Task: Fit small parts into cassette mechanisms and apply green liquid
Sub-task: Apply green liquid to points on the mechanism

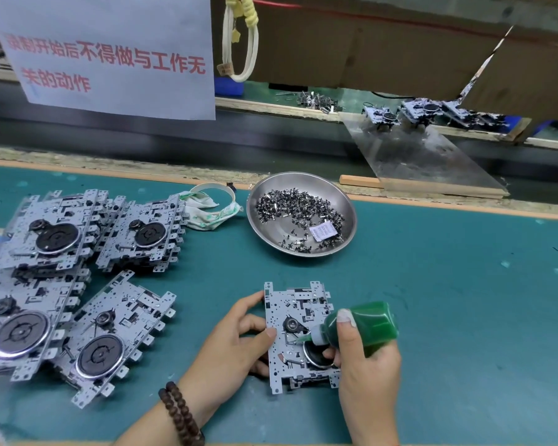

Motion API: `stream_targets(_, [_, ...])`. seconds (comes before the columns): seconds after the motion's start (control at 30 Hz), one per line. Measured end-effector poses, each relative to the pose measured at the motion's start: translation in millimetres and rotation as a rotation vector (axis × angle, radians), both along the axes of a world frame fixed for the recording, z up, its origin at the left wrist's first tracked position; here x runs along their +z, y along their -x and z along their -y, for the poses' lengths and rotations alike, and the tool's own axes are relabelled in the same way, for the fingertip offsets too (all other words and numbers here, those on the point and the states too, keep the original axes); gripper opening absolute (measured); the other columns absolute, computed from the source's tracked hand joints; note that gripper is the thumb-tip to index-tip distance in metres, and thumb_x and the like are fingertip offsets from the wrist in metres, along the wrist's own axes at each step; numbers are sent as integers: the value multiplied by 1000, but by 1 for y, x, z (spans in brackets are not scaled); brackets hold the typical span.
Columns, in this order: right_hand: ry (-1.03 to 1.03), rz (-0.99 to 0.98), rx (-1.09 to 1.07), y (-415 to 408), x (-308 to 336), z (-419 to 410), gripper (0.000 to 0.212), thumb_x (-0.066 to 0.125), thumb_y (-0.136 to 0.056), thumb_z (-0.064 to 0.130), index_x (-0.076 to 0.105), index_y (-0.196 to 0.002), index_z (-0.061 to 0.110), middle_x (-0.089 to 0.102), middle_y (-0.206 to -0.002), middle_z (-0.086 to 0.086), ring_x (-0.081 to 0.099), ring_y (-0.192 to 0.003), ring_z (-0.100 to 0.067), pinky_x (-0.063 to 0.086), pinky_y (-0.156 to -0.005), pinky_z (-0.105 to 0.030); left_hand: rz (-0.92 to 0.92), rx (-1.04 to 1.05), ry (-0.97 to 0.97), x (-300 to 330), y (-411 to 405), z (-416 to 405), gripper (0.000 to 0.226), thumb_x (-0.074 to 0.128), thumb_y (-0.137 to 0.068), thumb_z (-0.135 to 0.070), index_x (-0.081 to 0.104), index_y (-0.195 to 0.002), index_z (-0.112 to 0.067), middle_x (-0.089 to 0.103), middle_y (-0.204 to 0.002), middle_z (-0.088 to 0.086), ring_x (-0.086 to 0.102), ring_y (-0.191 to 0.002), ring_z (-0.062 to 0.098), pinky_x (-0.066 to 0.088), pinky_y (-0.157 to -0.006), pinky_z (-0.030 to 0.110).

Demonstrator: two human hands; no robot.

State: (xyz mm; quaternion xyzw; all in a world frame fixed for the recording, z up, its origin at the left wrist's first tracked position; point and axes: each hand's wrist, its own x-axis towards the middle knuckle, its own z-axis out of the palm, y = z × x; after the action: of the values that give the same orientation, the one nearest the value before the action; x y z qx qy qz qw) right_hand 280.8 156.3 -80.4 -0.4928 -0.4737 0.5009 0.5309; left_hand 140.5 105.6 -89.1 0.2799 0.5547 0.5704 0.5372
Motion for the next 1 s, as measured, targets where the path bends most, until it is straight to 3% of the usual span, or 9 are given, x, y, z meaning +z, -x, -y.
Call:
stream_targets(0.17, [-45, 100, 8, 0, -4, -1, 41, 75, -69, 52, 61, -73, 13, 67, -59, -5, 57, -44, -9, 46, -48, -18, -2, 2, 3, -1, 3, 1, 43, 53, -88, 2, 49, -119, -28, 62, -66, -6, 58, -54, 12, 50, -47, 22])
stream_targets(0.27, [-55, 158, -7, -1, -6, 0, 44, 64, -59, 58, 62, -73, 16, 67, -64, -6, 60, -49, -13, 48, -52, -22, -3, -2, 0, -1, 1, 1, 43, 53, -88, 2, 49, -119, -27, 62, -65, -6, 58, -53, 11, 49, -46, 22])
stream_targets(0.37, [-50, 179, 3, 0, -7, -1, 41, 63, -63, 54, 62, -74, 14, 68, -66, -6, 60, -50, -15, 50, -56, -29, -7, -6, -2, -1, 0, 2, 43, 53, -88, 3, 49, -118, -28, 63, -66, -6, 58, -53, 12, 50, -46, 22])
stream_targets(0.57, [-59, 150, 11, 0, -5, -1, 41, 65, -60, 50, 61, -74, 11, 68, -59, 0, 59, -43, -9, 46, -48, -14, -5, 0, 3, -2, 0, 1, 45, 53, -88, 4, 48, -123, -24, 63, -70, -1, 58, -53, 13, 50, -46, 23])
stream_targets(0.73, [-19, 123, 10, -3, -8, -4, 30, 62, -68, 41, 60, -74, 11, 67, -58, -9, 59, -43, -11, 46, -46, -16, -9, -3, 8, -2, 0, 1, 46, 53, -88, 3, 47, -126, -22, 63, -71, 0, 58, -55, 13, 49, -47, 23])
stream_targets(1.0, [-68, 134, 16, -2, -7, -2, 34, 69, -72, 46, 60, -74, 13, 65, -56, 2, 57, -42, -6, 44, -46, -13, -14, 3, 7, -1, 0, 1, 45, 54, -88, 3, 49, -122, -26, 63, -69, -2, 58, -55, 12, 49, -47, 22])
